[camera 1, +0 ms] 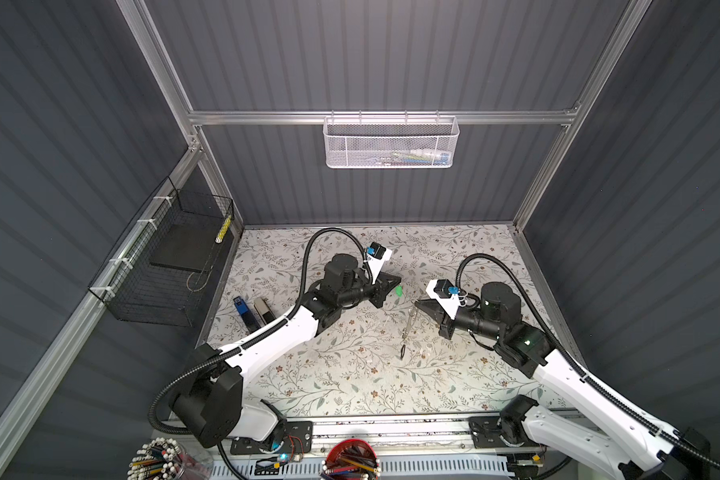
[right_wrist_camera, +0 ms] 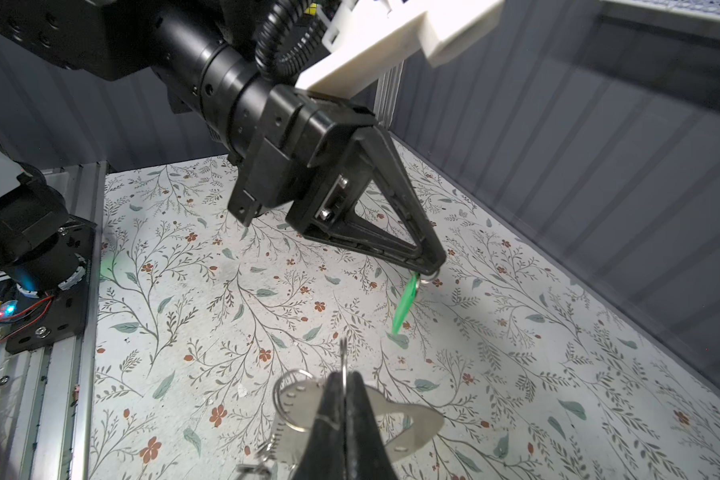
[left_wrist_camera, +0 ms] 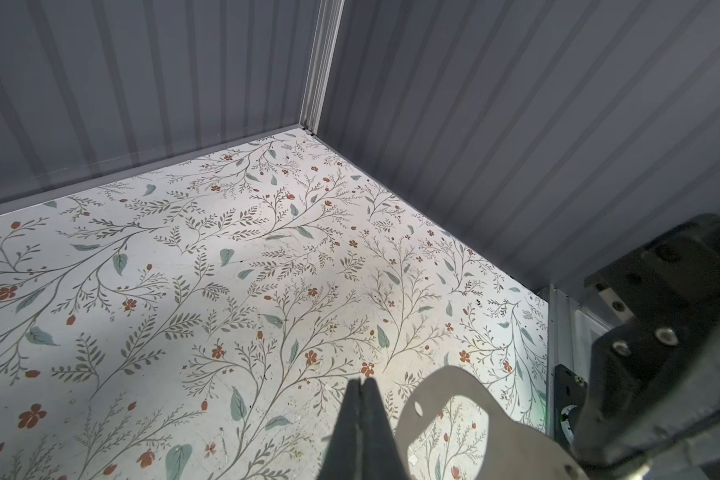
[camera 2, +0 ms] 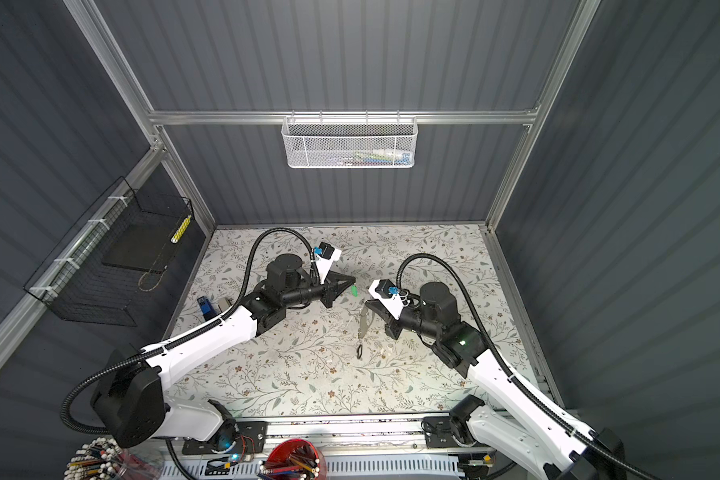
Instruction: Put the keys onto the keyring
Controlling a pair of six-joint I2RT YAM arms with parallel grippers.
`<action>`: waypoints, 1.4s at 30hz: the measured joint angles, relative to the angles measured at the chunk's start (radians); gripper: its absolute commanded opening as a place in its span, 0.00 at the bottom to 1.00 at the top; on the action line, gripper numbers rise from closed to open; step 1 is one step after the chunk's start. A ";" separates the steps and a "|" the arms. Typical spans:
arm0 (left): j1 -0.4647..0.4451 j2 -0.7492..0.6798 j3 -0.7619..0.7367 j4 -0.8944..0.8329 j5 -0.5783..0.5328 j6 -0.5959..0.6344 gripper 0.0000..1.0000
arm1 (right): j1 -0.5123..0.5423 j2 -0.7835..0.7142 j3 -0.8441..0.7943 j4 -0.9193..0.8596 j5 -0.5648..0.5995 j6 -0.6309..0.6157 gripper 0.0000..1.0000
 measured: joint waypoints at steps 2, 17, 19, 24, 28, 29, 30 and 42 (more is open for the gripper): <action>0.000 -0.002 0.000 0.005 0.021 0.008 0.00 | 0.000 0.000 0.000 0.000 0.010 0.004 0.00; -0.045 -0.017 0.000 0.001 0.194 0.115 0.00 | 0.000 0.027 0.033 -0.022 0.043 0.086 0.00; -0.048 -0.017 0.000 0.001 0.197 0.121 0.00 | 0.000 0.029 0.034 -0.028 0.043 0.098 0.00; -0.049 -0.029 0.000 0.001 0.203 0.132 0.00 | 0.000 0.031 0.034 -0.049 0.069 0.118 0.00; -0.050 -0.055 0.000 0.001 0.201 0.142 0.00 | -0.001 0.028 0.034 -0.055 0.114 0.131 0.00; -0.050 -0.061 0.000 0.001 0.201 0.143 0.00 | -0.001 0.025 0.034 -0.055 0.125 0.133 0.00; -0.050 -0.064 0.000 0.002 0.202 0.143 0.00 | -0.002 0.022 0.034 -0.055 0.132 0.135 0.00; -0.069 -0.044 0.000 0.070 0.202 0.126 0.00 | -0.005 0.020 0.034 -0.014 0.114 0.177 0.00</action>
